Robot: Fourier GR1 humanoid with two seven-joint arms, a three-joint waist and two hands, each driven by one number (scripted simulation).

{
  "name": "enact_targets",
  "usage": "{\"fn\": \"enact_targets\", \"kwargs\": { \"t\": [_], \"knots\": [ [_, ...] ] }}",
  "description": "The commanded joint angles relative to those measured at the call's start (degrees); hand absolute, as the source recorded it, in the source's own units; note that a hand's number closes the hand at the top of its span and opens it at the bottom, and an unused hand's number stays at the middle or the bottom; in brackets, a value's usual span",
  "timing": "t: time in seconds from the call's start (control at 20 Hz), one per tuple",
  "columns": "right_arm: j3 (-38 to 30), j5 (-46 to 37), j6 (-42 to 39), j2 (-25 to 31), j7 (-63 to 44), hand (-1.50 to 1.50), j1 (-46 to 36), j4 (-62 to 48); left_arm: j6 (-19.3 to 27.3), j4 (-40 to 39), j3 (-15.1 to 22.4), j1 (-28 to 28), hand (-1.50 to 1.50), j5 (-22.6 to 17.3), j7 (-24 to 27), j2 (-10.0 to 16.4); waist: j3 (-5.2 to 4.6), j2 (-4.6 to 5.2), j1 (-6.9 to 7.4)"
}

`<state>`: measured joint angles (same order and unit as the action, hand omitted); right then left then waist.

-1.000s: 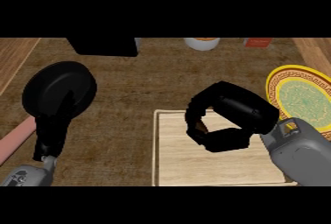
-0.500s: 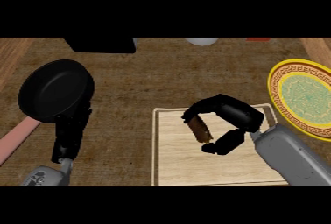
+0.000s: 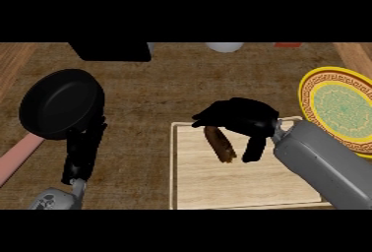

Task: Pick the sweet potato from the tray and place it in the plate

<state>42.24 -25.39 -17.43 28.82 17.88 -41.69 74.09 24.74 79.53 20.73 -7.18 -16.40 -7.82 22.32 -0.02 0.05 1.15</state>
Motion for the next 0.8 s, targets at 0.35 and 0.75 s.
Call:
{"fn": "enact_targets", "kwargs": {
  "t": [0.35,0.75],
  "knots": [
    [7.40,-9.99,-20.32,-5.94,-17.37,-1.50,-10.75,0.06,1.39,1.46,-0.65,1.90,0.00,1.57,0.03,-1.90,-0.07,-0.24,-0.72],
    [7.99,-17.87,-22.43,-13.59,-18.17,-1.50,-8.76,-8.63,-1.40,-2.92,-4.21,-0.75,0.00,2.79,0.59,-2.56,-0.01,0.10,-0.78]
  ]
}}
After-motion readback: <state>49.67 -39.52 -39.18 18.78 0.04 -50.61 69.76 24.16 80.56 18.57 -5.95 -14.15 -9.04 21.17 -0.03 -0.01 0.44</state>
